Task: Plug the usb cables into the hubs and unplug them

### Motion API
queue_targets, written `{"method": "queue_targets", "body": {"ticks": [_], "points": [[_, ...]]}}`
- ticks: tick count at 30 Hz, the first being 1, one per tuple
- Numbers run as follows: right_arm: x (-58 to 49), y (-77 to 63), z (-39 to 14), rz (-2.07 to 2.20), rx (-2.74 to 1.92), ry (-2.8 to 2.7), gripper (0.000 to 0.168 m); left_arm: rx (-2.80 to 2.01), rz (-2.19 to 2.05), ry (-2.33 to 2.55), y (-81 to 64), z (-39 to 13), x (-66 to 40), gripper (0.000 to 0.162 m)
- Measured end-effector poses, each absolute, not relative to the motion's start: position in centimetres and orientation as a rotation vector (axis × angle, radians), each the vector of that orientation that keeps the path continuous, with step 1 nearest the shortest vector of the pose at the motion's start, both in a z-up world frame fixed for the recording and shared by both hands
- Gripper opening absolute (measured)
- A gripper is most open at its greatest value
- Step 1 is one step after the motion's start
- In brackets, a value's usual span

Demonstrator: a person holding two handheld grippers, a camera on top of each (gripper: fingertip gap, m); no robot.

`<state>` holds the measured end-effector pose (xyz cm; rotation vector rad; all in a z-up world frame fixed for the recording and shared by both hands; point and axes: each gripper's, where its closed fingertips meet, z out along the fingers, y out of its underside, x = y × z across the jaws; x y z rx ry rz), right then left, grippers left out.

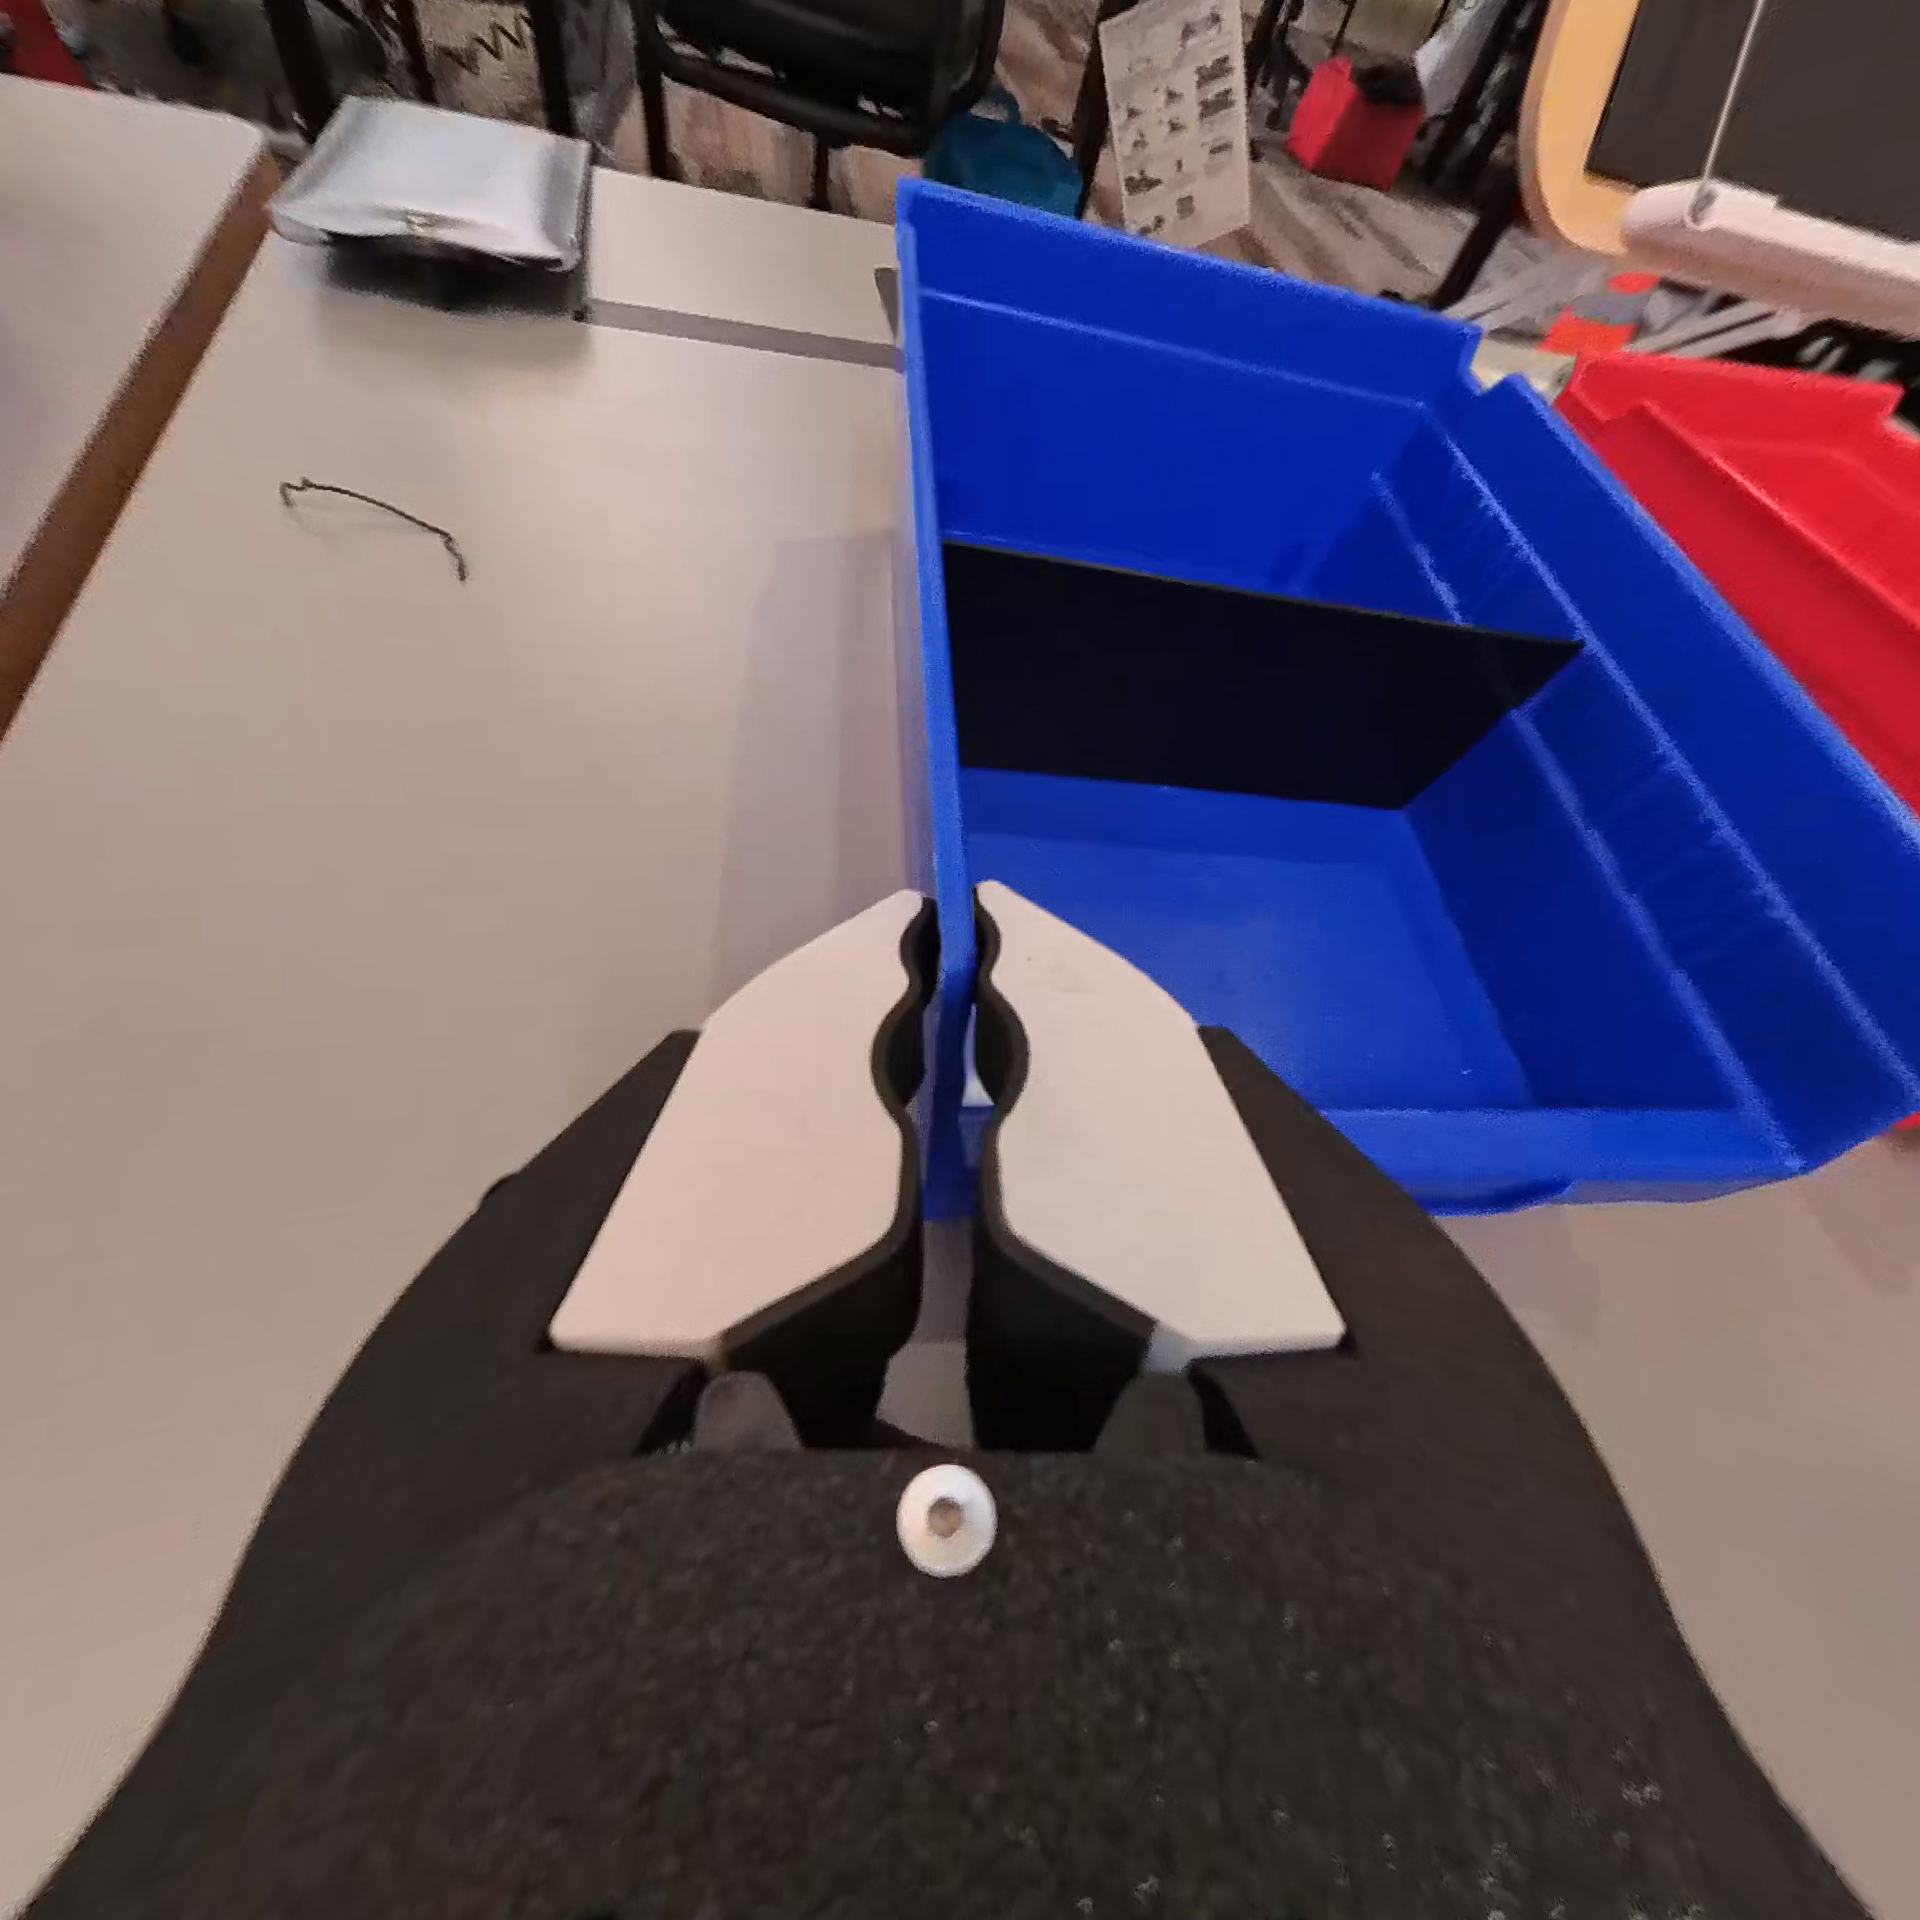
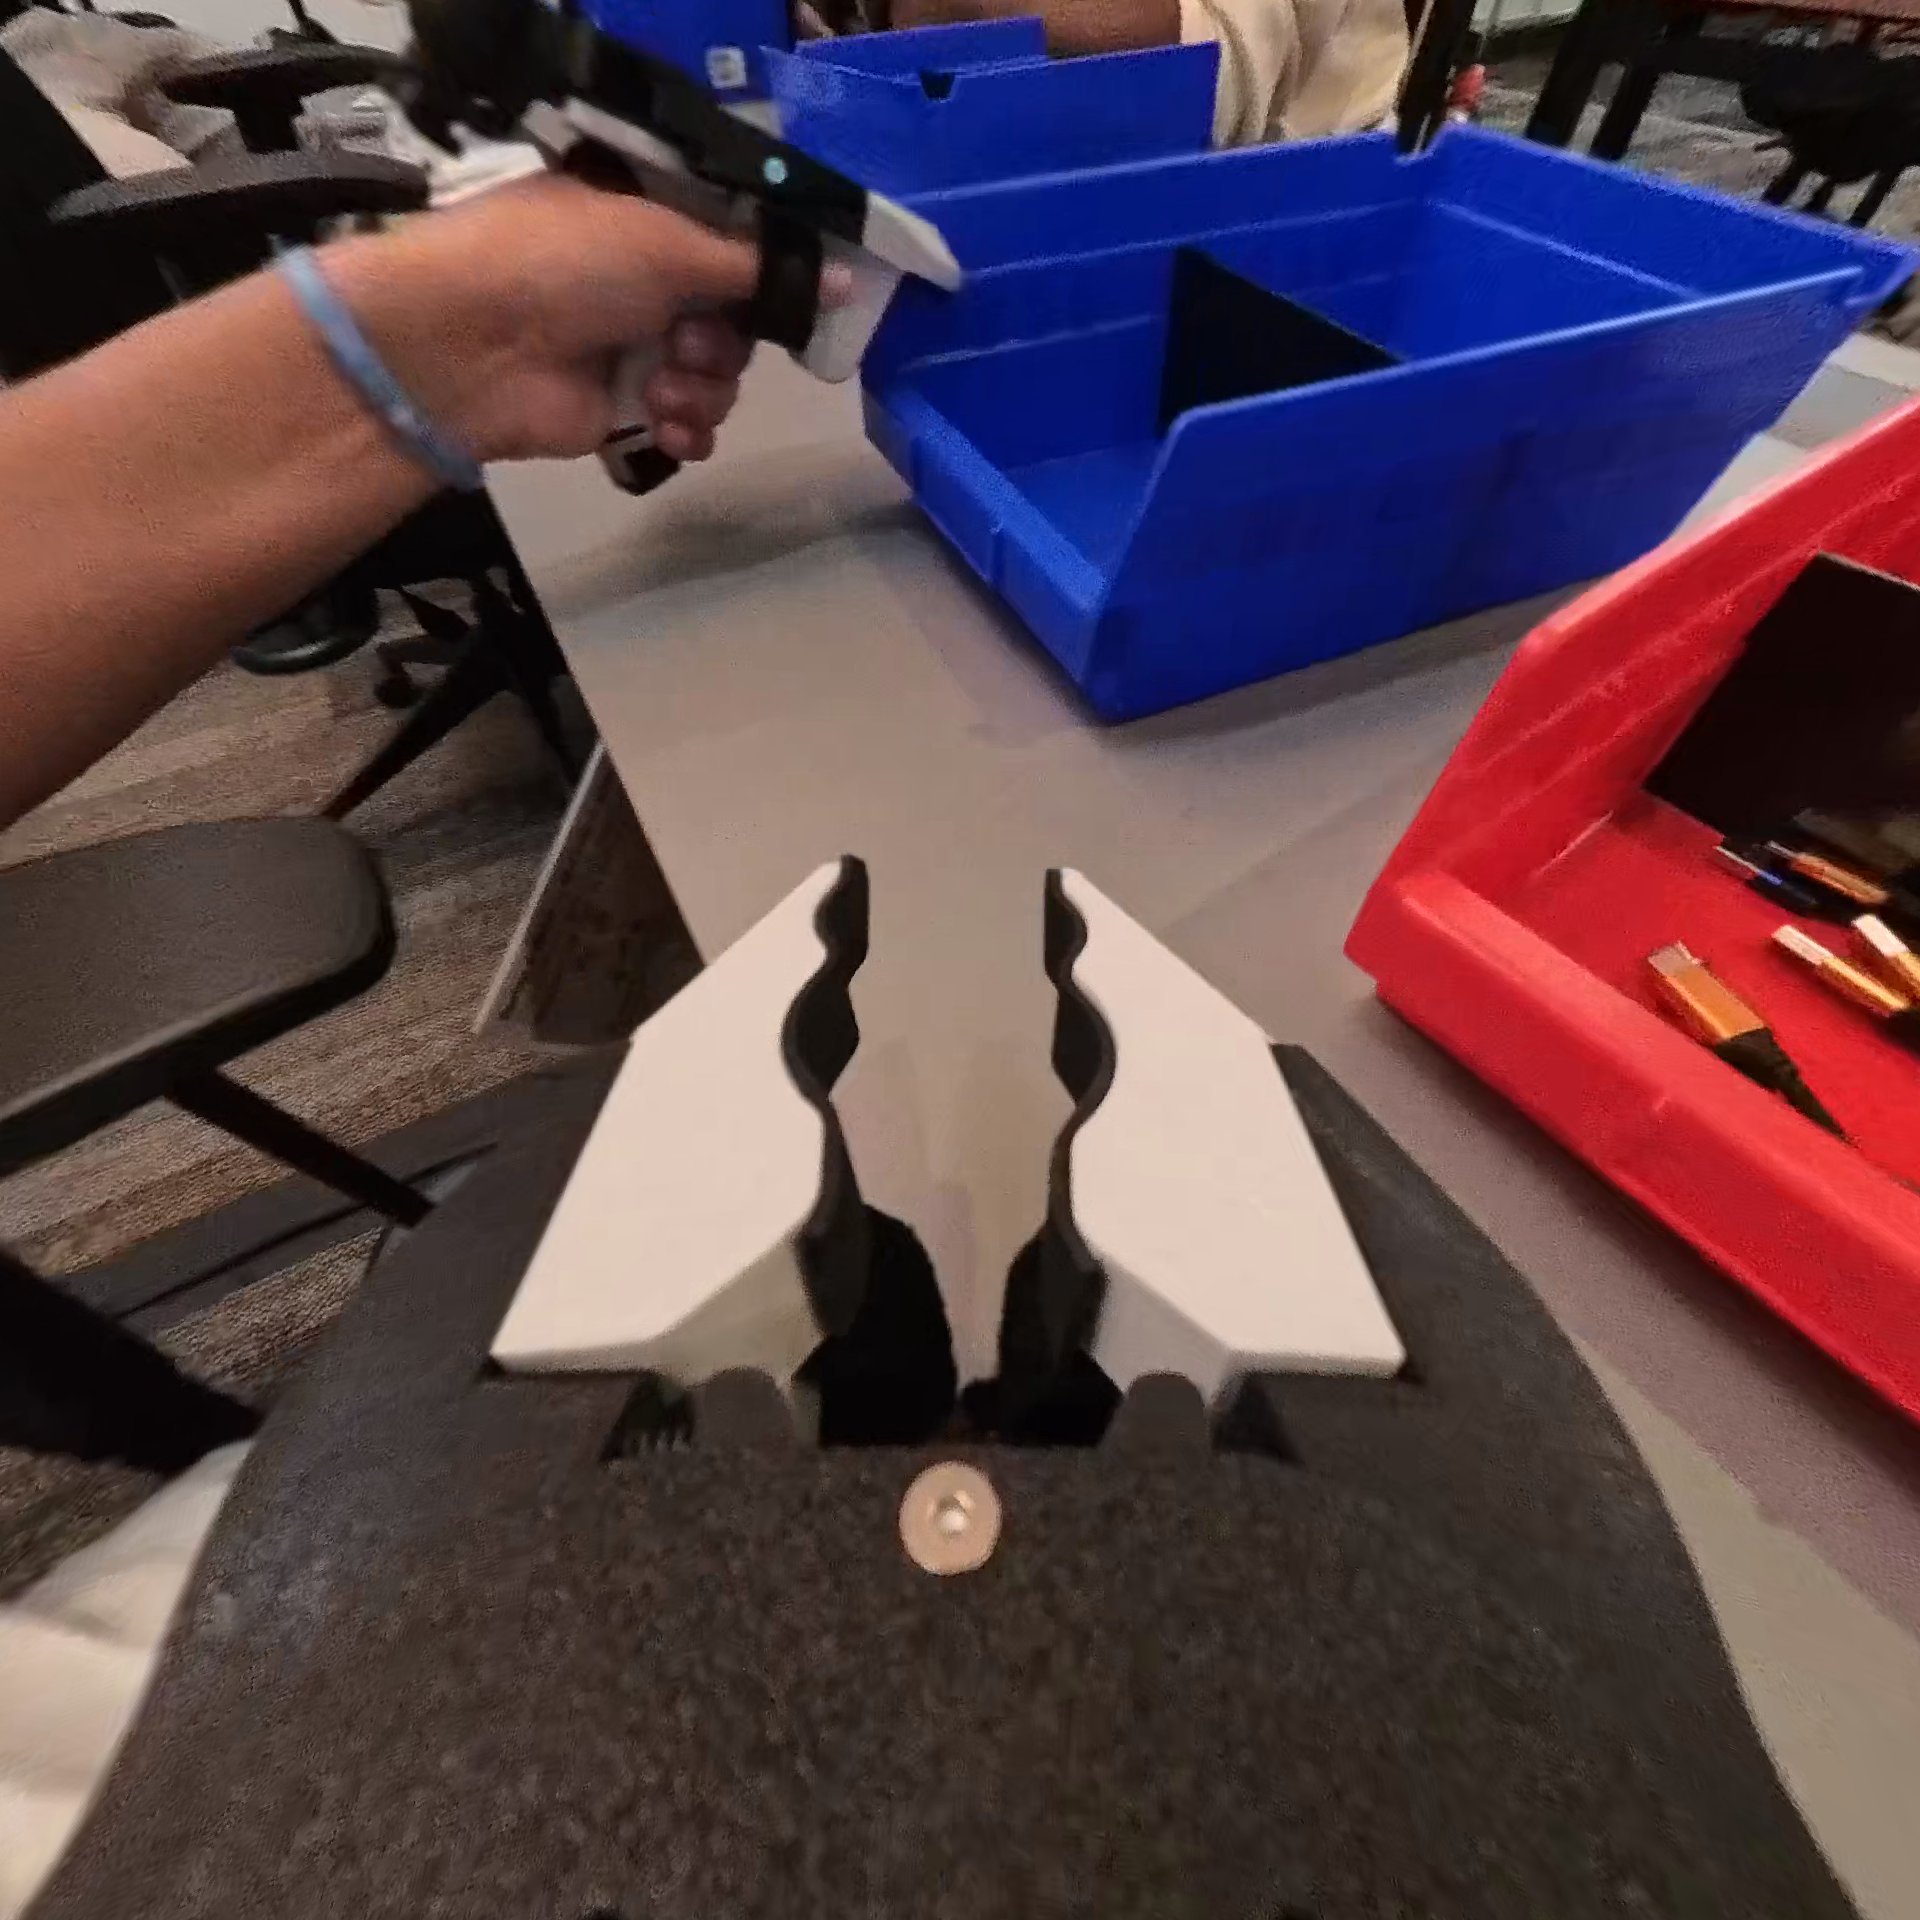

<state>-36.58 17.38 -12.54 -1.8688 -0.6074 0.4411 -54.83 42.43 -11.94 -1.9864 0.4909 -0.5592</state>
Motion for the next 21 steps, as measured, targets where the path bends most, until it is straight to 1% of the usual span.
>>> {"method": "queue_targets", "body": {"ticks": [1,3,6,9,10,13,14,15,19,21], "points": [[-37.0,18.5,-12.6,0.412,-1.883,-0.584,0.035,-1.984,-0.516,0.497,41.5,-12.0,-55.0,0.004],[-37.9,20.5,-13.1,0.345,-1.928,-0.535,0.045,-1.992,-0.474,0.485,39.3,-12.0,-55.1,0.004],[-38.0,23.7,-13.7,0.192,-2.01,-0.386,0.053,-1.993,-0.38,0.485,35.7,-12.1,-55.5,0.004],[-38.7,25.6,-13.6,0.102,-2.004,-0.306,0.055,-1.996,-0.296,0.463,32.1,-12.1,-56.1,0.004],[-38.9,25.9,-13.8,0.089,-2.01,-0.296,0.052,-1.995,-0.289,0.453,31.0,-12.1,-56.1,0.004],[-38.7,26.3,-14.6,0.067,-2.049,-0.212,0.023,-1.983,-0.251,0.425,28.2,-12.1,-56.6,0.005],[-38.6,26.4,-14.5,0.08,-2.048,-0.202,0.017,-1.976,-0.241,0.421,27.4,-12.1,-56.8,0.005],[-38.4,26.4,-14.4,0.094,-2.052,-0.187,0.008,-1.97,-0.236,0.416,26.7,-12.1,-57.0,0.006],[-39.1,25.2,-13.4,0.099,-2.032,-0.257,0.004,-1.944,-0.216,0.389,22.9,-11.7,-57.8,0.009],[-39.8,24.4,-12.0,0.091,-1.965,-0.302,0.003,-1.91,-0.162,0.355,21.3,-10.7,-58.4,0.008]]}}
